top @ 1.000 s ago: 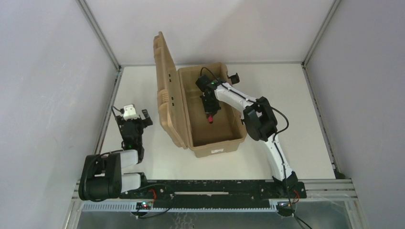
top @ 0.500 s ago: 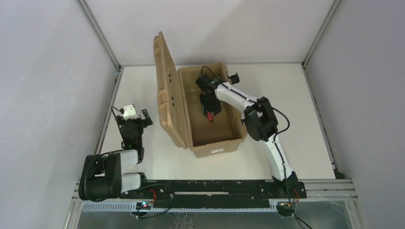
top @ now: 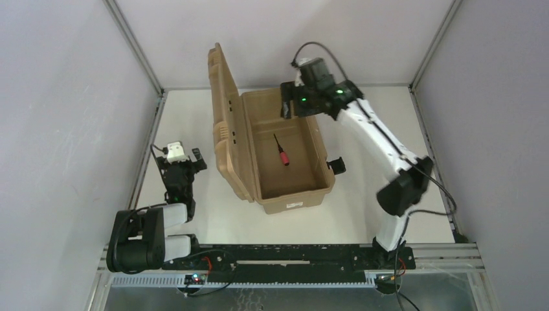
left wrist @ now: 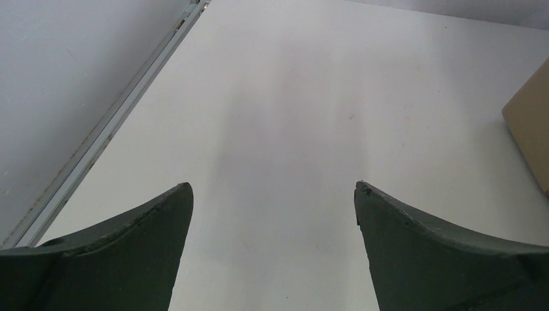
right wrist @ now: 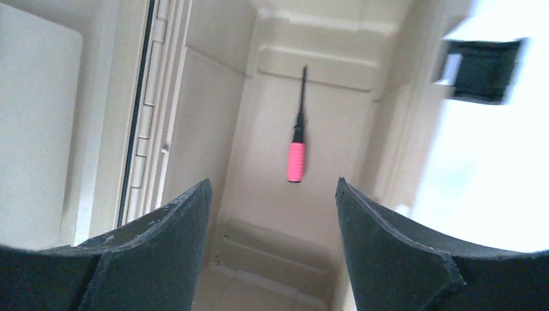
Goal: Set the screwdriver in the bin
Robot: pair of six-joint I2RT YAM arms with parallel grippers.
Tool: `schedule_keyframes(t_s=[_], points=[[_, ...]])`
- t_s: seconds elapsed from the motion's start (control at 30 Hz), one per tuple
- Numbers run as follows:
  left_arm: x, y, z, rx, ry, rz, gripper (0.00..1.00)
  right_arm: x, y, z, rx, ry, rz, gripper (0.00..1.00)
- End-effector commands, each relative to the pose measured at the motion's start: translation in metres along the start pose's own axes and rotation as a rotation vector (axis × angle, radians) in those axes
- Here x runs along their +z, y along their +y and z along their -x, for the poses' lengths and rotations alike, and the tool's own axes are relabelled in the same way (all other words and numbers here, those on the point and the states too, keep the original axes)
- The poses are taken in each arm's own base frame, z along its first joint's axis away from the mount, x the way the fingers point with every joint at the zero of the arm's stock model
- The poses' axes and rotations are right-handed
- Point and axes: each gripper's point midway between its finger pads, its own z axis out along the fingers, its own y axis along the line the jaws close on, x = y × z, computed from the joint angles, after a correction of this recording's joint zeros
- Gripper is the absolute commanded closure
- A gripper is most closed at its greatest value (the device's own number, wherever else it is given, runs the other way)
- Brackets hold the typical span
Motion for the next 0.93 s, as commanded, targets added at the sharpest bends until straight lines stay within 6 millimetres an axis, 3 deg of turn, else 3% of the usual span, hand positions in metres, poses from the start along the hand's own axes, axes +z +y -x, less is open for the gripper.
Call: schedule_keyframes(t_s=[0.0, 0.1, 0.23, 0.4, 0.5, 0.6, 0.9], points=[[0.008, -0.003, 0.03, 0.002, -0.098, -0.013, 0.0, -0.049, -0.049, 0.039, -0.034, -0.218, -0.032, 0.22], [0.008, -0.003, 0.03, 0.002, -0.097, -0.013, 0.0, -0.056, -0.113, 0.03, 0.066, -0.265, -0.12, 0.23], [0.009, -0.003, 0.031, 0.003, -0.097, -0.014, 0.0, -0.056, -0.205, -0.007, 0.211, -0.297, -0.264, 0.24], [0.008, -0.004, 0.03, 0.002, -0.096, -0.016, 0.0, -0.04, -0.268, -0.057, 0.285, -0.308, -0.351, 0.26], [0.009, -0.003, 0.03, 0.002, -0.096, -0.012, 0.0, -0.022, -0.283, -0.085, 0.278, -0.264, -0.393, 0.26], [0.009, -0.003, 0.031, 0.002, -0.097, -0.014, 0.0, -0.006, -0.285, -0.104, 0.29, -0.22, -0.386, 0.26], [0.009, -0.003, 0.03, 0.002, -0.096, -0.014, 0.0, 0.003, -0.278, -0.108, 0.292, -0.213, -0.367, 0.26]])
